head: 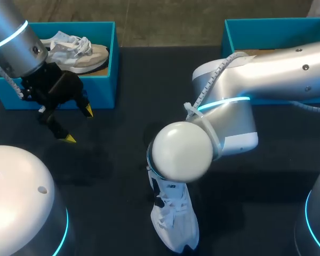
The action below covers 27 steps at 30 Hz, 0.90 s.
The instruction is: Take the shoe out of the shoebox, open the shoe tongue, remove and reinsert the insole, then place the shoe into the shoebox
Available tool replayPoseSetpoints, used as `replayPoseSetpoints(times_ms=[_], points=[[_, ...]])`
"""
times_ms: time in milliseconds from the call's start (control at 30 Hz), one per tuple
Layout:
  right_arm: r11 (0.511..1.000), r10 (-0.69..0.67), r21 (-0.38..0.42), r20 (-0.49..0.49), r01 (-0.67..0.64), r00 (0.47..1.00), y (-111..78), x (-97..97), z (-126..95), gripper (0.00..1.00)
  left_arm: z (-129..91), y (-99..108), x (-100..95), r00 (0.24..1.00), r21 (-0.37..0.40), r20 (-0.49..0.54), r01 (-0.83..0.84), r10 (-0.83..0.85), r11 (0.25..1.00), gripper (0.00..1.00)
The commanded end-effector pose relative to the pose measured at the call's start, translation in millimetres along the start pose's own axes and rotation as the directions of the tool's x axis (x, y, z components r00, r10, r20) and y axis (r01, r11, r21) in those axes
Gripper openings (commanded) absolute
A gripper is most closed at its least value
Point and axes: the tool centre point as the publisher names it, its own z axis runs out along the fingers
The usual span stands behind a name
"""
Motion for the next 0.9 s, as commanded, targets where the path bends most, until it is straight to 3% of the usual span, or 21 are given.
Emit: replayPoseSetpoints(times_ms=[33, 367, 667, 900], points=[[0.960, 0.269, -0.081, -0.006, -0.269, 0.963, -7.4, 5.2, 11, 0.00, -1, 0, 0.9, 1.000, -0.003, 0.000, 0.000, 0.000, 1.000, 1.00], [0.961, 0.265, -0.082, -0.004, -0.265, 0.964, -8.6, 4.3, 22, 0.00, -1, 0, 0.9, 1.000, -0.003, 0.000, 0.000, 0.000, 1.000, 1.00], [0.962, 0.271, -0.032, 0.008, -0.271, 0.962, -19.9, 7.7, 33, 0.00, -1, 0, 0.9, 1.000, -0.003, 0.000, 0.000, 0.000, 1.000, 1.00], [0.958, 0.276, -0.089, 0.011, -0.273, 0.961, -17.1, 6.1, 13, 0.00, -1, 0, 0.9, 1.000, -0.003, 0.000, 0.000, 0.000, 1.000, 1.00]])
